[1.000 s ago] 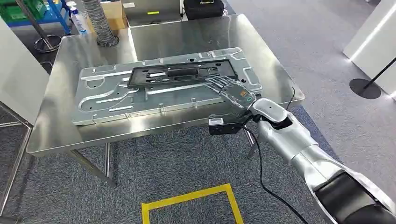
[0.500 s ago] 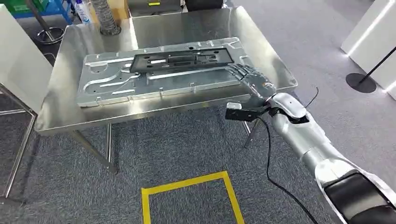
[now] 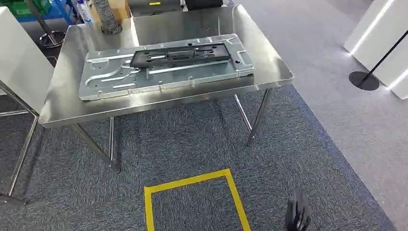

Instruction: Take the parts from the cabinet and place them on the table.

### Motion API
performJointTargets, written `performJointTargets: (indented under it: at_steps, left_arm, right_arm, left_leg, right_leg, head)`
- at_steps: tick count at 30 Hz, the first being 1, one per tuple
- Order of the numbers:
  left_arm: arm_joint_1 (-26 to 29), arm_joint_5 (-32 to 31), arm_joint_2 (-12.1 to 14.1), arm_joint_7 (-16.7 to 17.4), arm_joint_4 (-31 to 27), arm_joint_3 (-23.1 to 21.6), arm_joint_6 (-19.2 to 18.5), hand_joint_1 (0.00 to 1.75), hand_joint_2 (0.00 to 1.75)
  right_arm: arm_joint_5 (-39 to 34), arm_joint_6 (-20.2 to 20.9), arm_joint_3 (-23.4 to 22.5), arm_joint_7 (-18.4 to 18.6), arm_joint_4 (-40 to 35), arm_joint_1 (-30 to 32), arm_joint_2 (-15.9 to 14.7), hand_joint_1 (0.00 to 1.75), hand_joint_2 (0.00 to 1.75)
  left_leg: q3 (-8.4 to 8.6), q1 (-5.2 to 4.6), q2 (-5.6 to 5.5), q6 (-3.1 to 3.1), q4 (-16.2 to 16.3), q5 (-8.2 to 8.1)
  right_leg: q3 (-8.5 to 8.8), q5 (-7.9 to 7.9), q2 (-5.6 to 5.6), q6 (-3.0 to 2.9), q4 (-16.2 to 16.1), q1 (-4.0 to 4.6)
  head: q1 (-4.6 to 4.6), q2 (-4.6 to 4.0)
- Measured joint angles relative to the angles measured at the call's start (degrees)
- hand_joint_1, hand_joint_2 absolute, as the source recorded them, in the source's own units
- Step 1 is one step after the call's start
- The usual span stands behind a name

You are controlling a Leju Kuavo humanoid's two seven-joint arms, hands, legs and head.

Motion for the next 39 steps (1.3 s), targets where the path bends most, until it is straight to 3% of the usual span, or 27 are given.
performJointTargets:
  at_steps: [2,4,5,6,8,10,11,12,13,15,16,17,18,20,21,22,23,25,26,27,28,31,32,35,36,37,39]
  left_arm:
    - [-0.1,-0.3,0.0,0.0,0.0,0.1,0.2,0.00,0.00]
    - [-0.3,-1.0,0.1,0.0,0.0,0.1,0.2,0.00,0.00]
    - [-0.4,-1.3,0.2,0.0,0.0,0.1,0.1,0.00,0.00]
    - [-0.4,-1.5,0.3,0.2,0.0,0.1,0.0,0.00,0.00]
    - [-0.4,-1.8,0.3,0.4,0.0,0.1,-0.1,0.00,0.00]
    - [-0.3,-2.0,0.3,0.5,0.0,0.1,-0.2,0.00,0.00]
    - [-0.2,-2.2,0.3,0.6,0.0,0.0,-0.2,0.00,0.00]
    - [0.0,-2.4,0.3,0.8,0.0,0.0,-0.3,0.00,0.00]
    - [0.0,-2.7,0.4,1.0,0.0,0.0,-0.4,0.00,0.00]
    - [0.1,-2.8,0.4,1.0,0.0,0.0,-0.5,0.00,0.00]
    - [0.1,-2.8,0.1,1.0,0.0,0.0,-0.5,0.00,0.00]
    - [0.1,-2.8,0.1,1.0,0.0,0.0,-0.5,0.00,0.00]
    - [0.1,-2.8,0.1,1.0,0.0,0.0,-0.5,0.00,0.00]
    - [0.0,-2.9,0.1,1.0,0.0,0.0,-0.5,0.00,0.00]
    - [-0.1,-3.0,0.1,1.0,0.0,0.0,-0.5,0.00,0.00]
    - [-0.1,-3.0,0.1,1.0,0.0,0.0,-0.5,0.00,0.00]
    - [-0.2,-3.0,0.1,1.1,0.0,0.0,-0.5,0.00,0.00]
    - [-0.4,-3.0,0.1,1.1,0.0,0.0,-0.5,0.00,0.00]
    - [-0.4,-3.0,0.1,1.1,0.0,0.0,-0.5,0.00,0.00]
    - [-0.6,-3.0,0.3,1.1,0.0,0.0,-0.4,0.00,0.00]
    - [-0.6,-3.1,0.3,1.2,0.0,0.0,-0.4,0.00,0.00]
    - [-0.5,-3.1,0.5,1.2,0.0,0.0,-0.3,0.00,0.00]
    - [-0.5,-3.1,0.6,1.1,0.0,0.0,-0.3,0.00,0.00]
    - [-0.7,-3.0,0.6,1.0,0.0,0.0,-0.3,0.00,0.00]
    - [-0.7,-3.0,0.6,1.0,0.0,0.0,-0.3,0.00,0.00]
    - [-0.8,-3.0,0.6,1.0,0.0,0.0,-0.3,0.00,0.00]
    - [-0.7,-3.0,0.6,1.0,0.0,0.0,-0.2,0.00,0.00]
  right_arm:
    - [-0.4,1.0,-4.1,0.4,1.6,2.5,3.4,0.00,0.00]
    - [0.0,0.6,-7.3,-1.4,2.8,3.9,5.5,0.00,0.00]
    - [1.0,0.7,-8.3,-2.0,3.4,4.3,6.2,0.00,0.00]
    - [1.8,1.2,-8.5,-2.0,3.8,4.7,6.3,0.00,0.00]
    - [2.4,2.0,-8.7,-2.0,4.3,4.8,6.6,0.00,0.00]
    - [2.4,2.3,-9.3,-2.0,4.6,4.8,6.7,0.00,0.00]
    - [2.4,2.4,-9.6,-1.9,4.7,4.7,6.7,0.00,0.00]
    - [2.4,2.4,-9.8,-1.8,4.7,4.7,6.7,0.00,0.00]
    - [2.6,2.3,-9.9,-1.7,4.8,4.8,6.9,0.00,0.00]
    - [2.8,2.1,-10.5,-1.4,5.3,4.9,6.9,0.00,0.00]
    - [2.9,2.1,-10.8,-1.3,5.6,5.3,6.9,0.00,0.00]
    - [3.0,2.1,-11.0,-1.3,5.7,5.3,6.8,0.00,0.00]
    - [3.2,2.1,-11.1,-1.3,5.8,5.4,6.9,0.00,0.00]
    - [3.3,2.3,-11.1,-1.5,6.0,5.5,6.9,0.00,0.00]
    - [3.4,2.5,-11.1,-1.8,6.0,5.5,6.9,0.00,0.00]
    - [3.4,2.7,-11.1,-2.1,6.0,5.5,6.9,0.00,0.00]
    - [3.4,2.7,-11.1,-2.3,6.0,5.5,6.9,0.00,0.00]
    - [3.4,3.0,-11.1,-2.7,6.0,5.5,6.9,0.00,0.00]
    - [3.3,3.0,-11.1,-2.8,6.0,5.5,6.9,0.00,0.00]
    - [3.3,3.2,-11.1,-3.0,6.0,5.4,7.1,0.00,0.00]
    - [3.3,3.2,-11.1,-3.1,6.0,5.2,7.1,0.00,0.00]
    - [3.4,3.2,-11.1,-3.3,6.0,5.2,7.1,0.00,0.00]
    - [3.4,3.1,-11.2,-3.3,6.1,5.3,7.1,0.00,0.00]
    - [3.7,3.0,-11.2,-3.6,6.2,5.3,7.1,0.00,0.00]
    - [3.8,3.0,-11.2,-3.6,6.2,5.3,7.1,0.00,0.00]
    - [3.9,2.9,-11.2,-3.6,6.2,5.3,7.1,0.00,0.00]
    - [4.0,2.8,-11.2,-3.6,6.2,5.3,7.1,0.00,0.00]
  left_leg:
    - [-1.57,0.01,0.21,-0.28,4.4,-6.66]
    - [-3.64,-0.08,0.20,-0.52,13.9,-13.69]
    - [-4.02,-0.19,0.19,-0.48,17.8,-15.09]
    - [-3.53,-0.28,0.19,-0.33,19.5,-14.54]
    - [-0.35,-0.42,0.18,0.21,17.4,-10.93]
    - [4.00,-0.58,0.14,0.84,12.0,-8.60]
    - [8.30,-0.80,0.11,1.44,6.5,-8.99]
    - [13.37,-1.39,0.00,1.95,0.2,-11.26]
    - [14.20,-1.48,-0.07,2.46,-3.0,-12.32]
    - [13.06,-2.00,0.06,3.13,-2.5,-11.26]
    - [12.41,-1.47,0.11,3.46,-2.8,-10.06]
    - [11.46,-1.01,0.85,3.72,-3.0,-9.14]
    - [10.47,-0.91,0.94,4.32,-3.0,-8.25]
    - [8.42,-0.89,1.15,4.29,-2.9,-6.57]
    - [7.18,-0.89,1.36,4.12,-2.9,-5.69]
    - [6.02,-0.81,1.58,3.94,-2.7,-4.80]
    - [4.57,-0.68,1.82,3.67,-2.3,-3.98]
    - [1.70,-0.24,1.89,3.01,-1.2,-2.65]
    - [0.59,-0.13,1.88,2.62,-0.6,-2.15]
    - [-0.04,-0.40,1.68,2.23,0.2,-1.76]
    - [-0.53,-0.47,1.72,1.87,0.9,-1.46]
    - [-1.05,-0.24,1.74,0.56,0.4,0.77]
    - [-1.31,-0.09,1.67,0.29,0.7,0.21]
    - [-3.98,-0.08,1.09,0.07,11.2,-11.19]
    - [-4.64,-0.11,1.01,-0.01,15.8,-13.45]
    - [-4.80,-0.17,0.98,0.02,18.9,-13.57]
    - [-2.31,-0.20,0.95,0.30,19.0,-9.46]
  right_leg:
    - [-1.41,1.18,-0.12,-1.05,0.1,0.22]
    - [-3.25,2.64,-0.07,-1.48,0.1,0.68]
    - [-4.23,3.38,-0.07,-1.58,0.2,0.95]
    - [-5.18,4.07,-0.06,-1.64,0.2,1.19]
    - [-6.90,5.36,0.10,-1.67,0.4,1.59]
    - [-8.23,6.36,0.39,-1.59,0.5,1.88]
    - [-8.87,7.15,0.63,-1.51,0.7,2.01]
    - [-9.29,7.63,0.83,-1.25,0.8,2.25]
    - [-9.38,8.29,0.77,-0.94,0.9,2.39]
    - [-9.55,10.07,0.79,-0.33,-0.2,2.01]
    - [-9.93,11.01,0.93,0.05,-0.5,2.43]
    - [-10.49,8.93,1.08,0.28,0.4,1.95]
    - [-11.44,4.38,0.70,0.55,3.1,1.85]
    - [-12.86,-3.91,0.58,1.40,11.4,1.17]
    - [-13.24,-5.81,0.50,1.78,15.8,0.82]
    - [-13.11,-5.18,0.41,2.11,19.0,0.50]
    - [-12.05,-2.70,0.37,2.48,20.2,0.21]
    - [-6.76,1.73,0.32,3.09,16.2,-0.28]
    - [-2.38,0.96,0.35,3.31,11.3,-0.61]
    - [3.48,-2.00,0.37,3.24,4.4,-0.63]
    - [6.97,-4.83,0.46,2.48,-1.8,-0.66]
    - [5.49,-4.27,0.34,0.77,-1.2,-0.45]
    - [5.04,-3.49,-0.19,0.12,-1.3,-0.72]
    - [2.34,-1.19,-0.52,-0.93,-1.2,-0.13]
    - [1.22,-0.36,-0.52,-1.04,-1.1,0.09]
    - [0.08,0.38,-0.51,-1.08,-0.9,0.28]
    - [-2.37,1.71,-0.43,-0.95,-0.1,0.47]
  head:
    - [0.00,0.00]
    - [-0.02,0.00]
    - [-0.02,0.00]
    - [-0.02,0.00]
    - [-0.02,0.00]
    - [-0.02,0.00]
    - [-0.02,0.00]
    - [-0.04,0.00]
    - [-0.04,0.00]
    - [-0.07,0.00]
    - [-0.02,0.00]
    - [-0.04,0.00]
    - [-0.02,0.00]
    - [-0.02,0.00]
    - [-0.04,0.00]
    - [-0.02,0.00]
    - [-0.02,0.00]
    - [-0.02,0.00]
    - [-0.02,0.00]
    - [-0.02,0.00]
    - [-0.02,0.00]
    - [-0.02,0.00]
    - [-0.04,0.00]
    - [-0.02,0.00]
    - [-0.04,0.00]
    - [-0.04,0.00]
    - [-0.04,0.00]
